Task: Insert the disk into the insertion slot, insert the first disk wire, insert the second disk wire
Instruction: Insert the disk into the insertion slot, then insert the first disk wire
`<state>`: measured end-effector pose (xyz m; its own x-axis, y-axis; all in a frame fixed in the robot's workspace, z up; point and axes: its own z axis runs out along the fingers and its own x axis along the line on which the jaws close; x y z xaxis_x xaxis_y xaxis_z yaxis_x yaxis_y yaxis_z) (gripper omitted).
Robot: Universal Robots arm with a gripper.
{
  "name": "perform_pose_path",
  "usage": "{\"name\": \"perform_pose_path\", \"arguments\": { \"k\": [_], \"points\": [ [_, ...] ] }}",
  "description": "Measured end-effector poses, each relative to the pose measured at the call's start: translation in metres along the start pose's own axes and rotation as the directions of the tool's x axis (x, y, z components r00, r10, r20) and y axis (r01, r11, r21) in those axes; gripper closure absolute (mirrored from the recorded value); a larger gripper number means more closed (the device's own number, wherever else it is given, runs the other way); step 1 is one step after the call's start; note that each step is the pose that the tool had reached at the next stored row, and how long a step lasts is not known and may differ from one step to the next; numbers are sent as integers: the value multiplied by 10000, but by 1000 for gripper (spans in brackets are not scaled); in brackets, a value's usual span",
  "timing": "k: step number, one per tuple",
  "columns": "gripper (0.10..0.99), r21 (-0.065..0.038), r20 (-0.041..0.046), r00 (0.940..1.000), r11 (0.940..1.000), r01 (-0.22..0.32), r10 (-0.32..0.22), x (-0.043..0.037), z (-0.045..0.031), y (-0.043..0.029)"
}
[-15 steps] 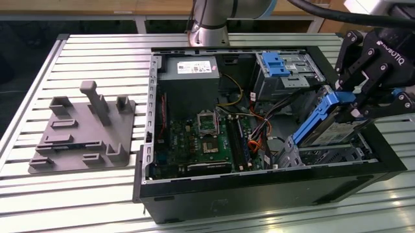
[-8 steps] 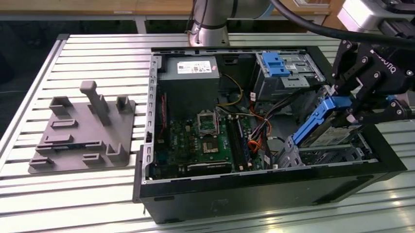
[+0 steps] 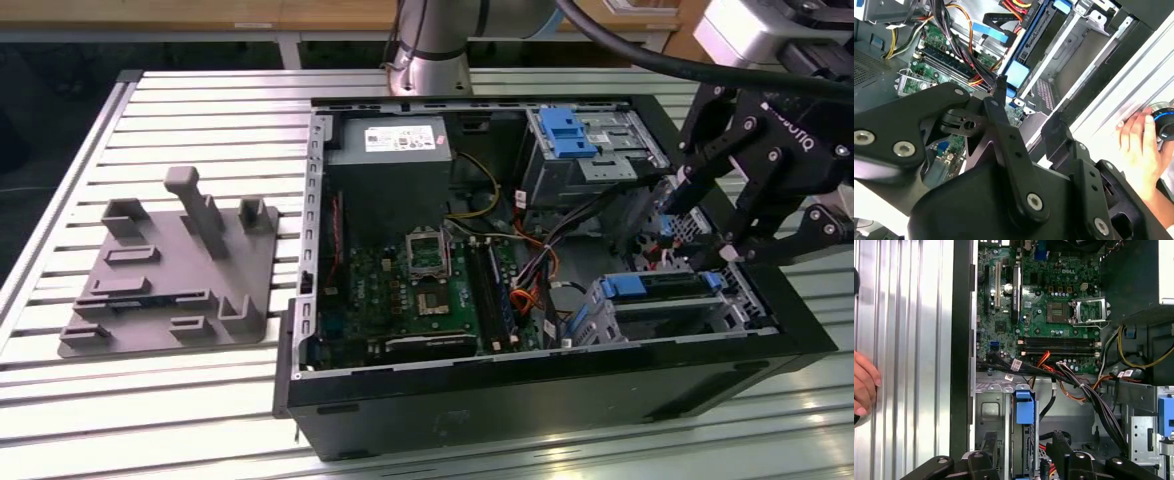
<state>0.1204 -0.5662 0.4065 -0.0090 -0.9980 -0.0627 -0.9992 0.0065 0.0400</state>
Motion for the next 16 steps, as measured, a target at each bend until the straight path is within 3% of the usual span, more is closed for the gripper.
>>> {"name": "perform_pose_path", "arguments": {
  "k": [13,15,16],
  "points": [
    [529,-1,-1,10000,10000,15,-15,0,0,0],
    [529,-1,-25,10000,10000,14,-14,-2,0,0],
    [529,-1,-82,10000,10000,13,-13,-5,0,0]
  ]
}}
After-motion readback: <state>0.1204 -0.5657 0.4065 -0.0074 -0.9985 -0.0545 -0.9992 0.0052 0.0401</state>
